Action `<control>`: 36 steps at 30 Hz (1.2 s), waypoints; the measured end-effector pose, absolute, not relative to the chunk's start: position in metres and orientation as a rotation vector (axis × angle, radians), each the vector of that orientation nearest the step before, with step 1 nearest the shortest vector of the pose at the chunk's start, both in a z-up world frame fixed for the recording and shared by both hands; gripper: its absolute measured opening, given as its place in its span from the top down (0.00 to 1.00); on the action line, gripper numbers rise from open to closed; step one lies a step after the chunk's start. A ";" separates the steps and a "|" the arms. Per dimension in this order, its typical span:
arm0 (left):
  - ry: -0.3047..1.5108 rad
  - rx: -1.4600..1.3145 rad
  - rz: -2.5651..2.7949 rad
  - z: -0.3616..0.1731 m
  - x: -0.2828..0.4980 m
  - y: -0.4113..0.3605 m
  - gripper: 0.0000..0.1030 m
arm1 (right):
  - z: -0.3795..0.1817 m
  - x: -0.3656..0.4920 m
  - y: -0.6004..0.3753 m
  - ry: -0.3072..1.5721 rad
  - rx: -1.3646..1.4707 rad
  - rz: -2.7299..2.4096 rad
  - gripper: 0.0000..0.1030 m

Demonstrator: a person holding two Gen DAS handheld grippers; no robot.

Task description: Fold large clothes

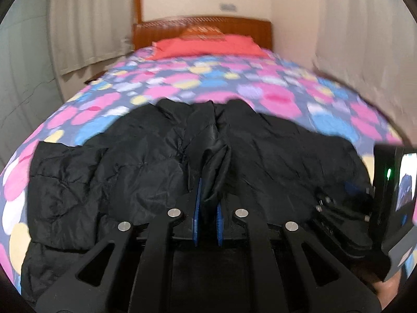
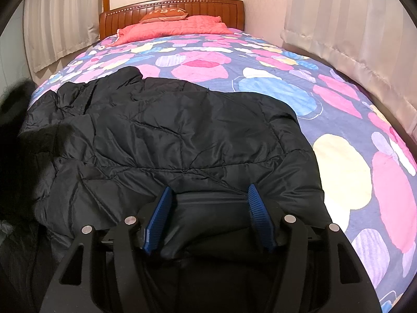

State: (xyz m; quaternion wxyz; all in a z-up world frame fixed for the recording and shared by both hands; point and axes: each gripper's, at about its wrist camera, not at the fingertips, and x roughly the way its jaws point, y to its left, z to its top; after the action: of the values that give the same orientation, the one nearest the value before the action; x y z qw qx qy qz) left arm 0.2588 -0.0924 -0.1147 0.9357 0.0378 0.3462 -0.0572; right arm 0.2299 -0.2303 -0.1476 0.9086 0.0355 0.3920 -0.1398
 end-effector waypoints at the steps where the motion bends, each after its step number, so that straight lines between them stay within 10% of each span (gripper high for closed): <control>1: 0.717 0.083 -0.121 -0.117 0.259 -0.096 0.85 | -0.148 0.230 -0.230 0.808 0.073 -0.287 0.40; 5: 0.682 0.064 -0.158 -0.106 0.241 -0.096 0.39 | -0.148 0.232 -0.228 0.808 0.074 -0.283 0.39; 26: 0.651 -0.047 0.166 -0.091 0.178 0.095 0.34 | -0.118 0.259 -0.115 0.873 0.271 0.052 0.37; 32: 0.662 -0.046 0.176 -0.097 0.176 0.106 0.33 | -0.115 0.259 -0.092 0.856 0.246 0.124 0.83; 36: 0.664 -0.062 0.170 -0.096 0.178 0.110 0.33 | -0.090 0.247 -0.125 0.785 0.254 0.073 0.85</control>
State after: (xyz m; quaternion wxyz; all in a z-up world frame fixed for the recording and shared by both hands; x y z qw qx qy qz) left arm 0.1783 0.1098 -0.0964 0.9413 -0.0302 0.3256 0.0834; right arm 0.2474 -0.1247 -0.0898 0.9155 0.1236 0.3813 0.0353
